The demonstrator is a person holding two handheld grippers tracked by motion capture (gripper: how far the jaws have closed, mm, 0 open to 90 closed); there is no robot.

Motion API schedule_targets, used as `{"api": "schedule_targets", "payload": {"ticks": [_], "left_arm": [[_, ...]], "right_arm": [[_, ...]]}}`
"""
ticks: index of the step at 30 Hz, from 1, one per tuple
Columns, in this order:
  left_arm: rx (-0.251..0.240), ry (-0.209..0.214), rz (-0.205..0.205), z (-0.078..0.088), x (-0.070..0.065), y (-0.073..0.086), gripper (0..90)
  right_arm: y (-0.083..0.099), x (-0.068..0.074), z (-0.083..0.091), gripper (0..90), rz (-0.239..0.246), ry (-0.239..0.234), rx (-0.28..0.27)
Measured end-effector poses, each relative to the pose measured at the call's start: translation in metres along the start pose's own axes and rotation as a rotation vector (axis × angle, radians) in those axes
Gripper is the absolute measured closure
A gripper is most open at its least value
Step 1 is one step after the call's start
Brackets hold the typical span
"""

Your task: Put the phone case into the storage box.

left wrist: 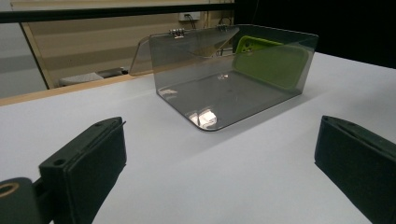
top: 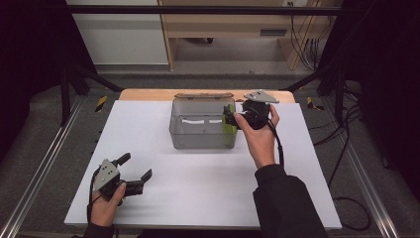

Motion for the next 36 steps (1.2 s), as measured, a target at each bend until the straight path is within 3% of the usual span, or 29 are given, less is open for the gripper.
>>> {"api": "schedule_targets", "payload": {"ticks": [5, 15, 20, 29, 36], "left_arm": [[-0.006, 0.004, -0.003, 0.003, -0.001, -0.001, 1.8], [0.005, 0.003, -0.004, 0.001, -0.001, 0.002, 1.7], [0.012, 0.006, -0.007, 0.000, -0.002, 0.003, 1.7], [0.016, 0.009, -0.005, -0.002, -0.003, 0.004, 1.6], [0.022, 0.012, -0.009, -0.002, -0.003, 0.006, 1.6]], "right_arm": [[-0.002, -0.005, 0.009, 4.0, 0.021, 0.029, 0.004], [-0.005, -0.011, 0.023, 4.0, 0.028, 0.041, -0.036], [-0.005, -0.020, 0.031, 3.3, 0.029, 0.072, -0.062], [-0.004, -0.036, 0.046, 3.9, 0.054, 0.104, -0.056], [-0.006, -0.051, 0.059, 3.9, 0.025, 0.118, -0.096]]}}
Point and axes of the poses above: each handheld gripper's, and its own axes: z roughly backward along the jaws, y roughly out of its underside, x roughly to its left, the point moved 8 cm from there along -z, roughly forward along the jaws, and after that the axes turned 7 degrees about -x, right-handed, at the moved point
